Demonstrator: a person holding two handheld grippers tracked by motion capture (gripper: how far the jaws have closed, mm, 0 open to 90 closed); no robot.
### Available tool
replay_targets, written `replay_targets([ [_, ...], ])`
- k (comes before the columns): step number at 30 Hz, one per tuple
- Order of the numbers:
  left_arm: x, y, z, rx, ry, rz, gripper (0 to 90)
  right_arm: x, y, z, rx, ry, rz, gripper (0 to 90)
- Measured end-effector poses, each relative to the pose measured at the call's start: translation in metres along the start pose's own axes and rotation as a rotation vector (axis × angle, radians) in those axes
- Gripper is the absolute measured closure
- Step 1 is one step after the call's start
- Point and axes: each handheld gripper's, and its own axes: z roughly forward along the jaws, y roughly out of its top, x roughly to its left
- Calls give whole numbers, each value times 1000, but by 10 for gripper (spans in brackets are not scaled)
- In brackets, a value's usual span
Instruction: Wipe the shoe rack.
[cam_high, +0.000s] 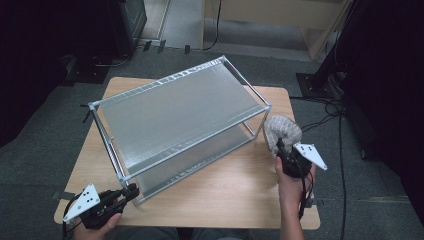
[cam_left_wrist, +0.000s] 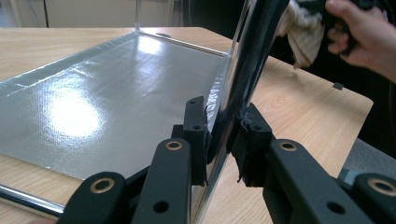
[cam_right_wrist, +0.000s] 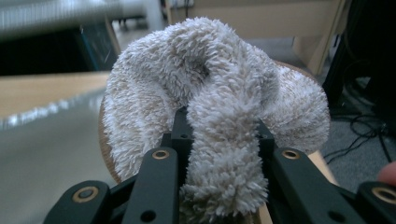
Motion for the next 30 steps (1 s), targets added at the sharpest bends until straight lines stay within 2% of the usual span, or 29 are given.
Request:
replay_targets([
  [1, 0, 0, 0, 0, -1, -1, 768, 0, 17, 2, -37, -18, 23, 721],
  [4, 0, 0, 0, 1, 2, 1, 768, 2, 33, 2, -91, -20, 26, 720],
  [7, 0, 0, 1, 2, 1, 1, 769, 10, 52, 2, -170, 14, 2, 716],
  [8, 0, 0, 1, 2, 1, 1, 769, 10, 52, 2, -170, 14, 2, 716],
  [9, -1, 0, 2, 2, 1, 0, 769, 13, 57, 3, -191, 31, -14, 715],
  [10, -1, 1, 3, 2, -1, 8, 771, 25, 70, 8, -212, 78, -34, 713],
  [12, 0, 1, 2, 5, 0, 17, 772, 34, 76, 12, -219, 101, -49, 711],
  [16, 0, 1, 3, 4, 2, 12, 773, 56, 98, 23, -267, 175, -90, 667],
  [17, 1, 1, 3, 4, 1, 12, 773, 60, 101, 26, -266, 202, -91, 642],
  [18, 1, 1, 3, 4, 1, 11, 773, 64, 105, 33, -248, 253, -100, 568],
  [19, 1, 1, 3, 3, 2, 11, 773, 68, 107, 40, -201, 299, -109, 420],
  [20, 2, 1, 4, 5, 2, 11, 773, 74, 107, 48, -145, 310, -120, 323],
  [21, 2, 1, 4, 5, 2, 11, 772, 76, 104, 50, -130, 297, -133, 298],
  [22, 2, 1, 4, 5, 3, 13, 772, 78, 100, 51, -139, 289, -135, 271],
  [23, 2, 1, 4, 5, 1, 14, 773, 78, 95, 51, -143, 286, -124, 253],
  [25, 2, 1, 4, 3, -1, 11, 772, 76, 87, 56, -113, 277, -95, 256],
  [27, 2, 1, 4, 3, 1, 12, 773, 74, 79, 62, -79, 288, -78, 316],
  [30, 2, 1, 4, 2, 2, 16, 773, 74, 74, 63, -74, 325, -76, 395],
])
